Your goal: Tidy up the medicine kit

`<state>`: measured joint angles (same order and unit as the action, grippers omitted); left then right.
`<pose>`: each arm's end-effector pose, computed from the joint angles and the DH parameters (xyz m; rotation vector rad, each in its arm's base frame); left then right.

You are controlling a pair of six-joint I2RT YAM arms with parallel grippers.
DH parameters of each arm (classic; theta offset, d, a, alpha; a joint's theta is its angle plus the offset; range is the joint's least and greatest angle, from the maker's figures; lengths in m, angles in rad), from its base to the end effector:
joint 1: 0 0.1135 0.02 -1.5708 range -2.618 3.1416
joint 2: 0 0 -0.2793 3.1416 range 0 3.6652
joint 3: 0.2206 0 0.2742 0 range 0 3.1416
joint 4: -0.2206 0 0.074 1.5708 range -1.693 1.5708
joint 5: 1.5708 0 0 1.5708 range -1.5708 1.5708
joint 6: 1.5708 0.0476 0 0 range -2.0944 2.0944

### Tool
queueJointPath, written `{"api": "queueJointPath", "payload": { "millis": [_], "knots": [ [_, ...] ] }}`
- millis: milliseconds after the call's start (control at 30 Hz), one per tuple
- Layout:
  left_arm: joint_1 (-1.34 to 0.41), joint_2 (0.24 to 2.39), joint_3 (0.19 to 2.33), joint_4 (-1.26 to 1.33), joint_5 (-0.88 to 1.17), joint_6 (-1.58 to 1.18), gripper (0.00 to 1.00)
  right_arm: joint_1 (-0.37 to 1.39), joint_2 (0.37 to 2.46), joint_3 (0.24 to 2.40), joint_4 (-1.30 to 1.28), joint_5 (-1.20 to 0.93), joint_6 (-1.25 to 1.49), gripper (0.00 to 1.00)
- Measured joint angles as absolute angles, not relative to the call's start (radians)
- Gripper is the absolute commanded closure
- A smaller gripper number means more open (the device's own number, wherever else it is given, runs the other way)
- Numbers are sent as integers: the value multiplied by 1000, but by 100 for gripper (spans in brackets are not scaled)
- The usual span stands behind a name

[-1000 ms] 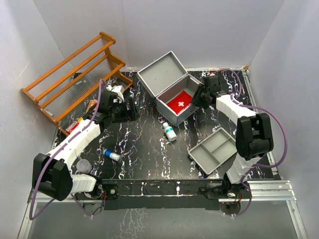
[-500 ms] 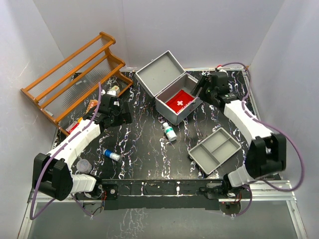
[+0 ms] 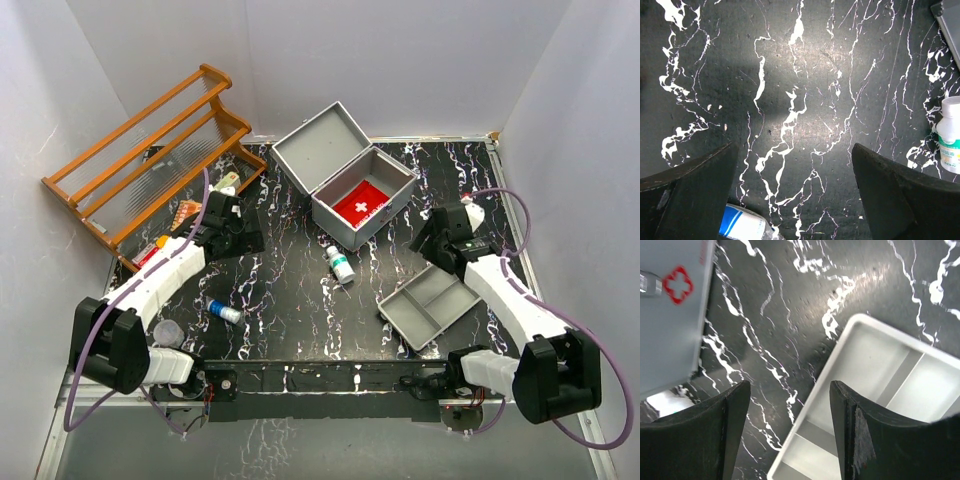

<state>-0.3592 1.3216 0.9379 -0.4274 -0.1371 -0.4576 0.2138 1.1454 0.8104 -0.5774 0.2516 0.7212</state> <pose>0.2879 -0.1012 0.2518 -0.1824 2.3770 -0.2277 0.2474 0.0416 0.2416 0.7156 2.3391 0.1003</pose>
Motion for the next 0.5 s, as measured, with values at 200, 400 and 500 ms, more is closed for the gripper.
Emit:
{"api": "queueJointPath", "payload": {
  "millis": [200,400,500],
  "knots": [
    [-359,1351,932,-423,-104,-472,8,214,1208,750,-563,189,735,42],
    [-358,1351,927,-400,-28,-466,8,214,1287,725,-495,132,733,45],
    [-357,1350,925,-393,-2,-463,8,213,1326,725,-463,102,735,45]
  ]
}}
